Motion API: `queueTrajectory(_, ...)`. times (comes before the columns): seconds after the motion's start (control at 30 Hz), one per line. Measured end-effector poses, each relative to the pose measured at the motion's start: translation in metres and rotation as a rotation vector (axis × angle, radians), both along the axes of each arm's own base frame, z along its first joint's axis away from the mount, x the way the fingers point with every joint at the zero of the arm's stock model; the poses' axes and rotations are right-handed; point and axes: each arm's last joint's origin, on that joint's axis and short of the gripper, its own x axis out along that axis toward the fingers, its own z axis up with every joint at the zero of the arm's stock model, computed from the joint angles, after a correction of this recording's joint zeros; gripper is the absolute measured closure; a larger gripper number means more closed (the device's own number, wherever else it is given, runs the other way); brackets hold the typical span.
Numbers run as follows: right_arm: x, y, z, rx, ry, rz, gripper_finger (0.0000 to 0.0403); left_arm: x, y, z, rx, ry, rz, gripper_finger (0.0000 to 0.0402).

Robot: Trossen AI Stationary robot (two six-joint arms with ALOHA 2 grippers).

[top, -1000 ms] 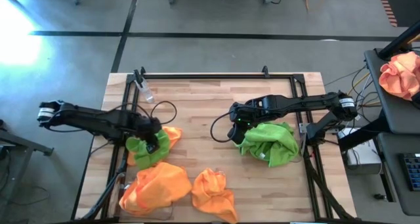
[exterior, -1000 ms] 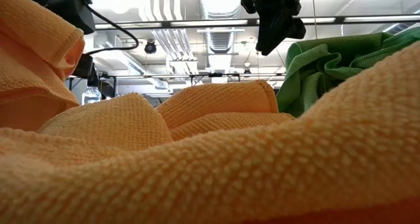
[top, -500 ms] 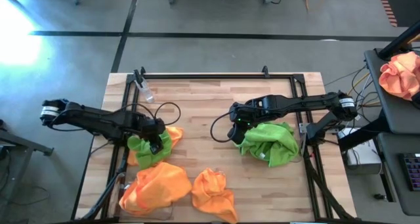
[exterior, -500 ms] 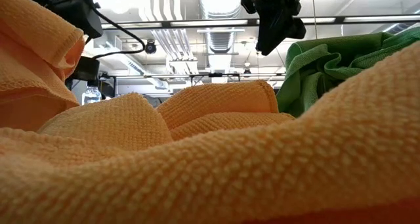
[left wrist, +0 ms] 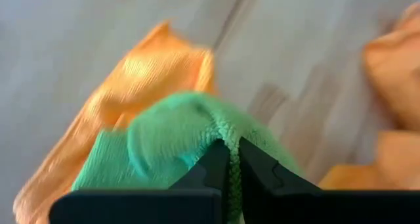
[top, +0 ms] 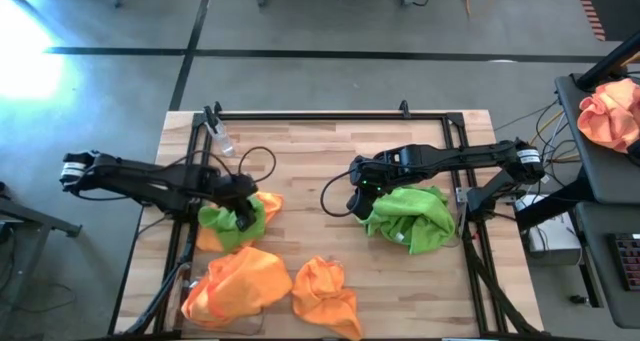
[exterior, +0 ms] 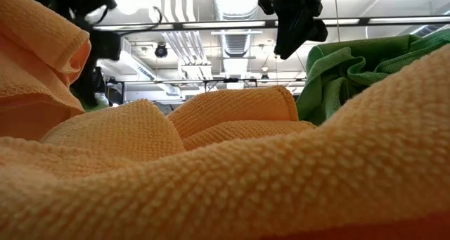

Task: Sort microfiber towel by color & place in baskets
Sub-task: Put the green towel into the right transparent bin

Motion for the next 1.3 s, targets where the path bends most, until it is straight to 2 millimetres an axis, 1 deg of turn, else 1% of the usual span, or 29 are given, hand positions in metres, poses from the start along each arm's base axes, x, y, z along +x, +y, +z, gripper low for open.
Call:
queueTrajectory(0.1,0.0,0.0,0.0,0.0,0.0,-0.001,0.0316,0.007,0.0,0.02,0.007,-0.067,-0.013,0.0399)
queueTrajectory(0.2,0.0,0.0,0.0,-0.001,0.0,-0.001,0.0317,0.014,0.0,0.047,0.015,-0.153,-0.022,0.0401)
queueTrajectory(0.37,0.001,0.0,0.001,-0.003,-0.017,-0.002,0.0316,0.024,0.001,0.101,0.076,-0.32,-0.035,0.0401)
queueTrajectory(0.47,0.006,0.0,0.003,-0.005,-0.074,0.0,0.0316,0.031,0.002,0.133,0.147,-0.405,-0.052,0.0401)
queueTrajectory(0.57,0.014,0.0,0.008,-0.007,-0.163,0.005,0.0317,0.04,0.002,0.155,0.212,-0.438,-0.083,0.0401)
queueTrajectory(0.67,0.021,0.0,0.013,-0.015,-0.252,0.014,0.0317,0.051,0.003,0.163,0.266,-0.402,-0.106,0.0401)
queueTrajectory(0.8,0.028,-0.001,0.02,-0.072,-0.357,0.016,0.0317,0.07,0.003,0.16,0.324,-0.324,-0.129,0.0401)
queueTrajectory(0.93,0.033,-0.003,0.026,-0.094,-0.435,0.013,0.0316,0.092,0.003,0.156,0.356,-0.289,-0.172,0.0401)
queueTrajectory(1.07,0.034,-0.005,0.027,-0.101,-0.448,0.012,0.0316,0.109,0.003,0.156,0.381,-0.273,-0.209,0.0402)
queueTrajectory(1.17,0.034,-0.008,0.027,-0.105,-0.447,0.007,0.0316,0.118,0.002,0.162,0.401,-0.284,-0.23,0.0402)
queueTrajectory(1.3,0.035,-0.011,0.028,-0.123,-0.453,0.016,0.0316,0.125,0.002,0.173,0.427,-0.313,-0.253,0.0402)
